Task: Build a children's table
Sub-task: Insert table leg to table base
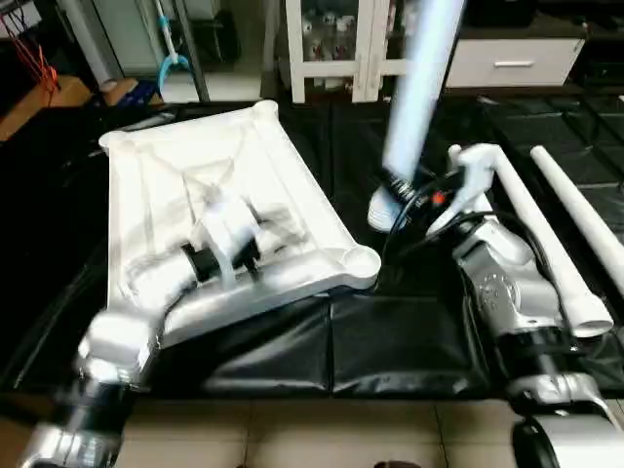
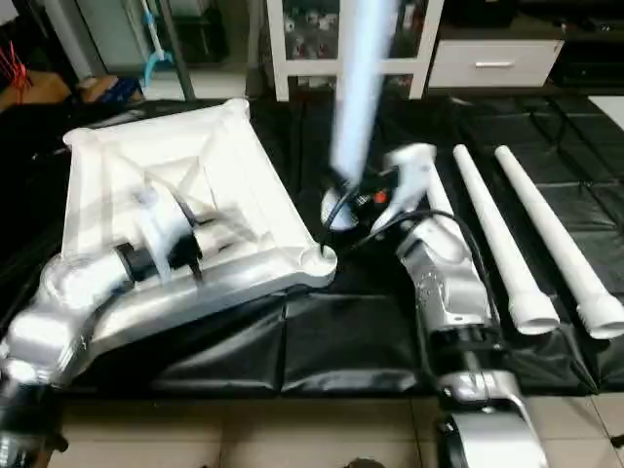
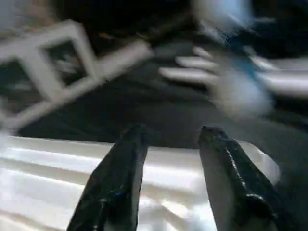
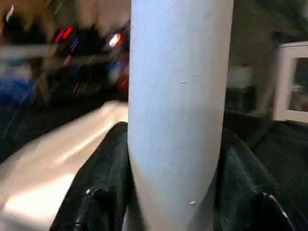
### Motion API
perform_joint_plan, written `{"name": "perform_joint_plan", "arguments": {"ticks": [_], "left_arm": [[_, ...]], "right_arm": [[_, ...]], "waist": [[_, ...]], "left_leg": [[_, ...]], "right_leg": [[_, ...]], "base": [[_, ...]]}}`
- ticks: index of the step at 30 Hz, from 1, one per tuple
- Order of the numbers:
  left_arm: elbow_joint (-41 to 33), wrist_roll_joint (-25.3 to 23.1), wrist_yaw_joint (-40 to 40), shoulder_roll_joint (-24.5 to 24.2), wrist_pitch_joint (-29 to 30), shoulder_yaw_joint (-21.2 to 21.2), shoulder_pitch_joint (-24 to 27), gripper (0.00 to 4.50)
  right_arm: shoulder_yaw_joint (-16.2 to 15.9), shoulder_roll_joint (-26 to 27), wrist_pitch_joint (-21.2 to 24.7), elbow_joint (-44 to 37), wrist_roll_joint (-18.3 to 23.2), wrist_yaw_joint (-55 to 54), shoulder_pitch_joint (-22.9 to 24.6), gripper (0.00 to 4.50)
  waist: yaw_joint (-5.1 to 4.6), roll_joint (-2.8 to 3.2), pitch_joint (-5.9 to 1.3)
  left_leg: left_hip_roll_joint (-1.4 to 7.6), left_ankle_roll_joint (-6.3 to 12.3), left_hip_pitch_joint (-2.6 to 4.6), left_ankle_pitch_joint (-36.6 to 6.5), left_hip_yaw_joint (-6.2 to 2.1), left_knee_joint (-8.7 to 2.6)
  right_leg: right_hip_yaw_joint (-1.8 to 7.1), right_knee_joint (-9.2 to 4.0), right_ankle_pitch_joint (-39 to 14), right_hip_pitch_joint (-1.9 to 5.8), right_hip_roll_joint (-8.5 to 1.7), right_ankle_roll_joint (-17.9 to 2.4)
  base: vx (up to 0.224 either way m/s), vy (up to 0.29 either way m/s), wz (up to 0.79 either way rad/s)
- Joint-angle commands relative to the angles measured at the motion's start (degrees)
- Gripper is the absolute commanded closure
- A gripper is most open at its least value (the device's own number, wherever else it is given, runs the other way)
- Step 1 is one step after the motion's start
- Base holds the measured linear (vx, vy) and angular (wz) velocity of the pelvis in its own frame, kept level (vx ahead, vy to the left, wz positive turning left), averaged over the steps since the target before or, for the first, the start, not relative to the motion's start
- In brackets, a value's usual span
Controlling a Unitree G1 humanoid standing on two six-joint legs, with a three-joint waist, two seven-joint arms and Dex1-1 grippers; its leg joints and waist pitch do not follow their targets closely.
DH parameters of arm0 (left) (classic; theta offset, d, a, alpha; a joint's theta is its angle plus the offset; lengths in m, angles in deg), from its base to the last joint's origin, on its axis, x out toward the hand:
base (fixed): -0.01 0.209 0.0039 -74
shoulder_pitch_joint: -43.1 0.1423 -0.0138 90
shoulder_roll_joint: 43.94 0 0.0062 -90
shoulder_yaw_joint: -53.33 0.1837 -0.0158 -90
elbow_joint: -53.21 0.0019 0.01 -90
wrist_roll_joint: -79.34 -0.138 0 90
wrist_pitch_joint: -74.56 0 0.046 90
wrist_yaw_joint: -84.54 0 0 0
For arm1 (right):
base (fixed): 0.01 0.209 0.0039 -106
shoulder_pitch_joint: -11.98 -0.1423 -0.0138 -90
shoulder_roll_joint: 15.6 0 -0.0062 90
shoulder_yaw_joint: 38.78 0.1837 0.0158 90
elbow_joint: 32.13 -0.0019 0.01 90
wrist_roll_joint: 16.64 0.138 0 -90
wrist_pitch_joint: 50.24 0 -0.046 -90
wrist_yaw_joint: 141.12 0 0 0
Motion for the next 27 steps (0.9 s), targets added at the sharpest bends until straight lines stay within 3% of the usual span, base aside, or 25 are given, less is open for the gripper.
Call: {"name": "perform_joint_plan", "arguments": {"ticks": [1,3,6,11,14,17,20,22,23,27], "left_arm": [[3.17,-1.45,8.87,1.11,5.92,-4.13,-4.74,2.22],[4.12,-1.36,15.68,3.1,11.32,-6.77,-9.47,2.16],[2.68,1.15,18.93,5.93,14.89,-7.91,-14.18,2.16],[-3.4,3.72,17.25,10.03,18.94,-4.57,-20.73,2.16],[-7.26,5.99,15.9,11.36,21.04,-3.45,-22.06,2.16],[-12.28,9.31,14.3,12.58,23.46,-1.77,-23.54,2.16],[-15.21,11.05,12.82,13.39,25.38,-0.77,-24.03,2.16],[-15.98,11.49,12.34,13.58,25.96,-0.55,-24.08,2.16],[-16.33,11.74,12.16,13.69,26.09,-0.54,-24.03,2.16],[-14.83,9.23,13.53,12.6,25.59,-1.29,-23.11,2.16]], "right_arm": [[-4.32,-0.29,1.15,-3.46,-4.06,0.86,-0.01,2.63],[-6.47,-0.06,1.71,-4.08,-7.34,-1.19,-0.72,2.63],[-8.86,-0.08,1.75,-3.47,-11.53,-3.71,-1.78,2.63],[-11.64,-0.77,1.92,-2.78,-16.65,-6.08,-1.95,2.63],[-11.83,-1.11,1.98,-2.04,-18.21,-7.44,-2.04,2.63],[-11.32,-1.1,2.38,-1.12,-18.86,-8.91,-2.19,2.63],[-11.13,-0.93,2.56,-0.69,-19.6,-9.88,-2.44,2.63],[-11.13,-0.86,2.57,-0.57,-19.68,-10.04,-2.58,2.63],[-11.05,-0.78,2.5,-0.5,-19.66,-10.17,-2.73,2.63],[-9.51,-0.04,2.48,-0.68,-18.16,-10.51,-3.19,2.63]], "waist": [[0.08,-0.36,-4.34],[0.23,-0.32,-4.4],[0.41,-0.67,-4.46],[1.26,-0.56,-4.76],[1.75,-0.75,-4.77],[2.0,-0.5,-4.8],[1.97,-0.71,-4.71],[1.81,-0.74,-4.49],[1.64,-0.67,-4.25],[1.25,-0.58,-4.3]], "left_leg": [[1.23,4.93,0.2,-4.98,0.12,-3.72],[1.16,4.21,0.24,-5.11,-0.11,-3.56],[1.07,3.91,0.03,-3.78,-0.1,-3.45],[1.1,6.42,-0.12,-0.24,-0.17,-2.87],[1.16,7.01,-0.24,0.83,-0.15,-2.76],[1.26,7.51,-0.16,0.48,-0.16,-2.62],[1.08,7.81,-0.75,0.77,-0.2,-2.34],[1.07,7.28,-0.73,-2.23,-0.1,-2.43],[1.03,5.96,-0.7,-5.21,-0.17,-2.71],[1.1,4.07,-0.47,-7.48,-0.22,-2.89]], "right_leg": [[1.16,-2.61,-4.39,3.85,-1.41,-13.24],[1.13,-2.67,-5.53,3.94,-1.6,-12.92],[1.21,-2.54,-5.0,4.07,-1.65,-13.23],[1.14,-2.21,-0.95,4.0,-1.7,-14.43],[1.13,-1.91,0.08,4.04,-1.74,-15.05],[1.01,-1.99,-0.77,3.81,-1.66,-15.27],[0.97,-1.85,-0.01,3.92,-1.62,-15.49],[0.95,-2.19,-3.49,3.9,-1.59,-14.73],[0.88,-2.69,-8.11,3.89,-1.52,-13.33],[0.9,-3.0,-10.45,3.63,-1.3,-11.79]], "base": [[0.0,0.0,0.0],[0.0,0.0,0.0],[0.0,0.0,0.0],[0.0,0.0,0.0],[0.0,0.0,0.0],[0.0,0.0,0.0],[0.0,0.0,0.0],[0.0,0.0,0.0],[0.0,0.0,0.0],[0.0,0.0,0.0]]}}
